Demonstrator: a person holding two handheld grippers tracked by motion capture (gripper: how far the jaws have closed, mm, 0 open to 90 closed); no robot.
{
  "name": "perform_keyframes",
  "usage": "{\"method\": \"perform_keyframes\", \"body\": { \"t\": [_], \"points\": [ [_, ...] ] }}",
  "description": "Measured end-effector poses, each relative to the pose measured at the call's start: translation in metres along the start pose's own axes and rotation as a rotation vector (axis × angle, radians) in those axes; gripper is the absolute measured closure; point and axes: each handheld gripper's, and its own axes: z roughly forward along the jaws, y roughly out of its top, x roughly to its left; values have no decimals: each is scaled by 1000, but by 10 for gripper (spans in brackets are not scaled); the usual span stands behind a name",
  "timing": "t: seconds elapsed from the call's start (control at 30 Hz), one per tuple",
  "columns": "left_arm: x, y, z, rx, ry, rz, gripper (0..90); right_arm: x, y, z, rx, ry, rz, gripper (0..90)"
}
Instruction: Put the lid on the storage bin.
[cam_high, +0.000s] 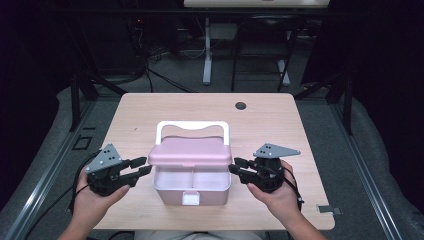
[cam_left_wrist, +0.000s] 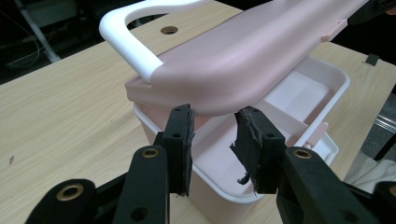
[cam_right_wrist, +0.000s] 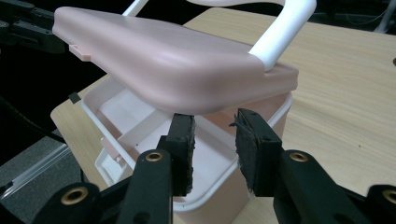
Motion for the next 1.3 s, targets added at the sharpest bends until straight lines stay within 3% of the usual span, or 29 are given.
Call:
{"method": "perform_keyframes", "body": {
  "t": [0.7, 1.03, 1.3],
  "points": [
    [3, -16, -11, 53, 0, -28, 640, -4, -14, -7, 36, 6, 23, 667],
    [5, -16, -7, 36, 4, -39, 619, -9, -13, -8, 25, 11, 51, 670],
    [16, -17, -2, 36, 15, -69, 575, -15, -9, -3, 18, -4, 59, 663]
  ]
}}
